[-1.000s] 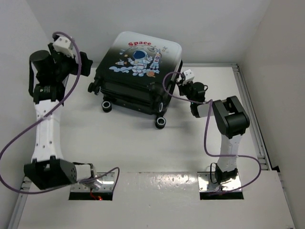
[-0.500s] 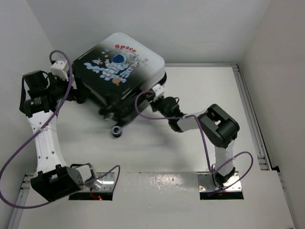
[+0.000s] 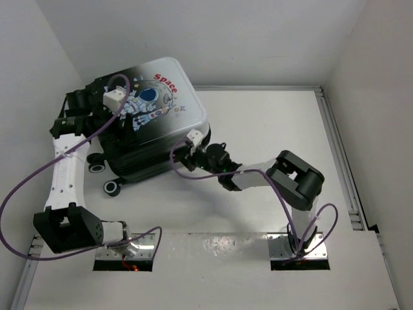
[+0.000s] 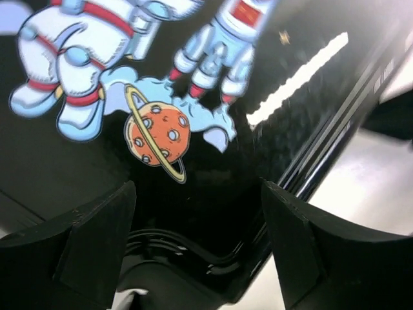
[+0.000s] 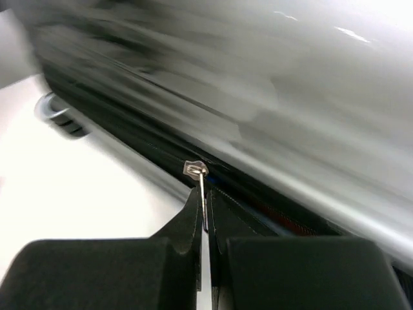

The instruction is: Pack the luggage

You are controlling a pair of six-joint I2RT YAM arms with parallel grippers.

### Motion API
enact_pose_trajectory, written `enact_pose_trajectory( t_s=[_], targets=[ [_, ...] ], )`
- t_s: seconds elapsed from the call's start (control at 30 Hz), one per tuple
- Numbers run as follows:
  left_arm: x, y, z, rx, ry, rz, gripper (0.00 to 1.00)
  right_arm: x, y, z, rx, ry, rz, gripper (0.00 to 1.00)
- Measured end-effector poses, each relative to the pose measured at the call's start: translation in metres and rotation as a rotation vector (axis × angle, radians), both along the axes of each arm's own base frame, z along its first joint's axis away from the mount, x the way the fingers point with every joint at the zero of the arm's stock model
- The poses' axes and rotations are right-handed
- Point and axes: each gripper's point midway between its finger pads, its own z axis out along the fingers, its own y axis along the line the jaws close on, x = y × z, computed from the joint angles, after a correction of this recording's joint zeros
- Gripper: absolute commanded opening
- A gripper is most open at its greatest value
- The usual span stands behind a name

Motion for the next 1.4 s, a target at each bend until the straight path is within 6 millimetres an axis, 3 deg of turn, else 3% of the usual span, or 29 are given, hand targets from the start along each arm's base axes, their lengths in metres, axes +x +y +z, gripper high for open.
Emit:
enact_pose_trajectory(
  t_s=[0.07, 0.13, 0.2, 0.3, 0.4, 0.47, 0.6, 0.7, 0.77, 0.8, 1.0, 1.2, 1.3, 1.4],
  targets=[
    [0.009, -0.009, -0.003, 0.04, -0.013, -0.011, 0.82, 0.018, -0.025, 0.0, -0.007, 0.003, -0.048, 0.0],
    [0.022, -0.017, -0.007, 0.073, -0.028, -0.014, 0.8, 0.043, -0.066, -0.001, -0.021, 0.003, -0.133, 0.0],
    [0.035, -0.016, -0.014, 0.086, -0.036, 0.016, 0.77, 0.063, -0.105, -0.002, -0.033, 0.002, -0.205, 0.0],
    [0.058, -0.004, -0.02, 0.124, -0.067, 0.09, 0.74, 0.094, -0.178, -0.004, -0.073, -0.014, -0.38, 0.0],
    [0.072, 0.004, -0.019, 0.135, -0.094, 0.138, 0.81, 0.11, -0.247, -0.016, -0.122, 0.004, -0.534, 0.0],
    [0.073, 0.004, -0.016, 0.132, -0.101, 0.135, 0.88, 0.108, -0.26, -0.026, -0.145, 0.024, -0.557, 0.0],
    [0.056, -0.007, -0.013, 0.116, -0.069, 0.047, 0.91, 0.092, -0.243, -0.038, -0.165, 0.05, -0.492, 0.0],
    [0.023, -0.012, -0.012, 0.143, -0.025, -0.018, 0.94, 0.083, -0.223, -0.036, -0.147, 0.051, -0.424, 0.0],
    [-0.003, -0.01, -0.012, 0.159, 0.006, -0.046, 0.96, 0.075, -0.211, -0.036, -0.127, 0.072, -0.36, 0.14],
    [-0.014, -0.005, -0.012, 0.163, 0.021, -0.042, 0.97, 0.071, -0.205, -0.035, -0.113, 0.085, -0.327, 0.31],
    [-0.059, 0.013, -0.027, 0.157, 0.125, -0.074, 1.0, 0.06, -0.17, -0.023, -0.042, 0.155, -0.149, 0.57],
    [-0.082, 0.01, -0.034, 0.112, 0.178, -0.14, 1.0, 0.077, -0.126, 0.005, 0.019, 0.263, 0.074, 0.63],
    [-0.083, 0.01, -0.034, 0.101, 0.177, -0.15, 1.0, 0.075, -0.116, 0.002, 0.026, 0.35, 0.158, 0.65],
    [-0.082, 0.011, -0.033, 0.093, 0.174, -0.146, 1.0, 0.073, -0.113, -0.013, 0.017, 0.437, 0.174, 0.65]
  ],
)
